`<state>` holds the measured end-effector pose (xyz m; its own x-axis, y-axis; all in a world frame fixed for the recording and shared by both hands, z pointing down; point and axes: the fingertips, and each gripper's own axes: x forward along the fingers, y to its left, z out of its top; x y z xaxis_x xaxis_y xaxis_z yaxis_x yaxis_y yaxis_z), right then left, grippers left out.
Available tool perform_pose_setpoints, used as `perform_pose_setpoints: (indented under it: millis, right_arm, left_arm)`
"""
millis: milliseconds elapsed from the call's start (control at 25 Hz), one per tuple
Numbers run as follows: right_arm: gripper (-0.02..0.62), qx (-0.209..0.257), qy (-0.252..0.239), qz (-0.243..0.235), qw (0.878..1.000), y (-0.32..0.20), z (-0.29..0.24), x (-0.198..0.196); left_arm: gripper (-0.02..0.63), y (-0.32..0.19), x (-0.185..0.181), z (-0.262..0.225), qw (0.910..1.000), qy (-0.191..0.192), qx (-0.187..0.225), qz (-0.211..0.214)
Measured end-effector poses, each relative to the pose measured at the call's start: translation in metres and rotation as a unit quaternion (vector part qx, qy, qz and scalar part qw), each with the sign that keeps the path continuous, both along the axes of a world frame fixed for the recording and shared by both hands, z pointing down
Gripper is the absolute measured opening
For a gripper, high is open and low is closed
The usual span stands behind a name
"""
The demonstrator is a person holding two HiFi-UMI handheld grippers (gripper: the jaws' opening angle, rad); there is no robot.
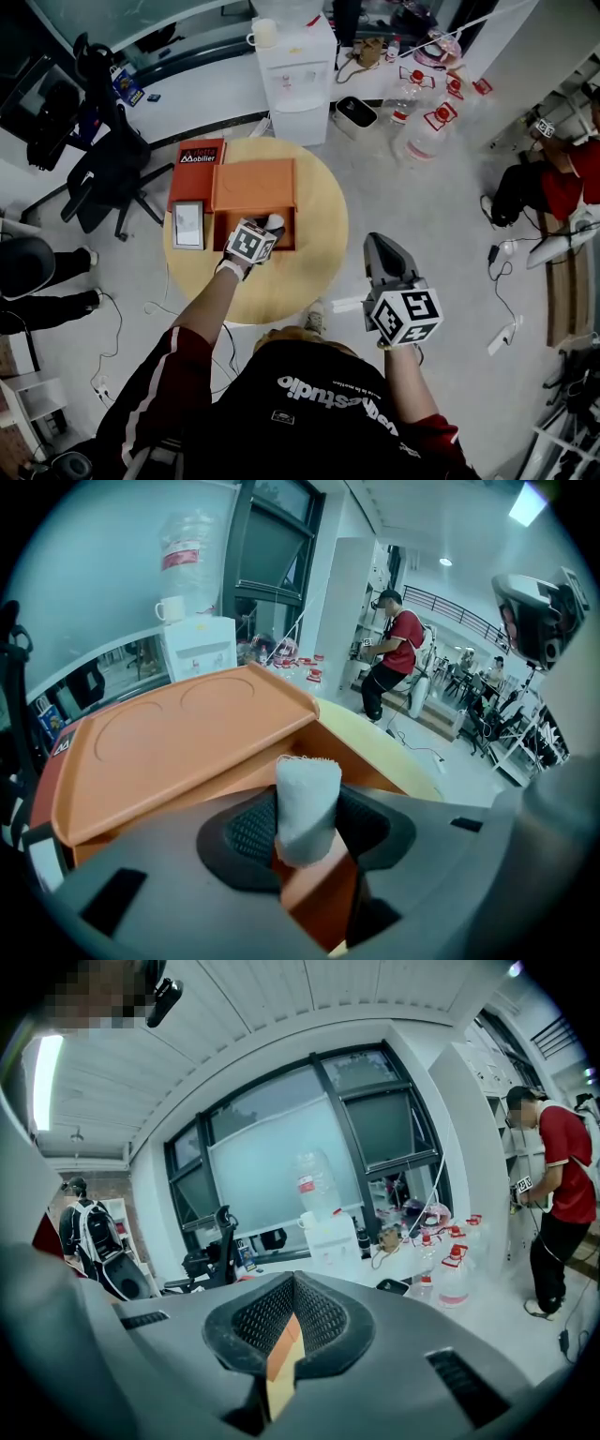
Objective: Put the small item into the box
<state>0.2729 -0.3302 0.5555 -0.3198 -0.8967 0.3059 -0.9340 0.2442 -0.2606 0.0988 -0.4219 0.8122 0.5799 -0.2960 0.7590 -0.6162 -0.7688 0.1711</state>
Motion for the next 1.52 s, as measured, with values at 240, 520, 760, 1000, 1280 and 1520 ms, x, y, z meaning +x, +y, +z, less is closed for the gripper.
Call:
perform_pose_setpoints:
  millis: [240,520,760,1000,1280,1520]
  right_arm:
    - [0.026,-0.003,-0.001,-0.004,1.000,-0.002,0.001,0.000]
    - [0.026,-0.007,-0.008,0.002,1.000,0.002,0.004,0.003]
    - [0.026,-0.007,-0.007,0.003,1.000,0.004,0.000,0.003]
    - [0.026,-0.006,-0.006,0.007,1.000,0.008,-0.001,0.004]
    - [0.026,-0.004,-0.001,0.009,1.000,0.015,-0.003,0.001]
    - [0.026,0.000,0.005,0.013,1.000,0.020,-0.011,-0.001]
  left_arm:
    - [0.190,-0.002,0.003,0.002,1.0000,0.003,0.002,0.006]
    - [0.245,0.002,0.006,0.002,0.9998,0.010,0.006,0.019]
    - [0.264,0.001,0.009,-0.003,0.9997,0.014,0.011,0.017]
    - [0.263,0.000,0.009,-0.008,0.9996,0.021,0.014,0.016]
    - [0.262,0.001,0.010,-0.014,0.9991,0.034,0.020,0.014]
    - [0.260,0.001,0.011,-0.025,0.9984,0.049,0.026,0.011]
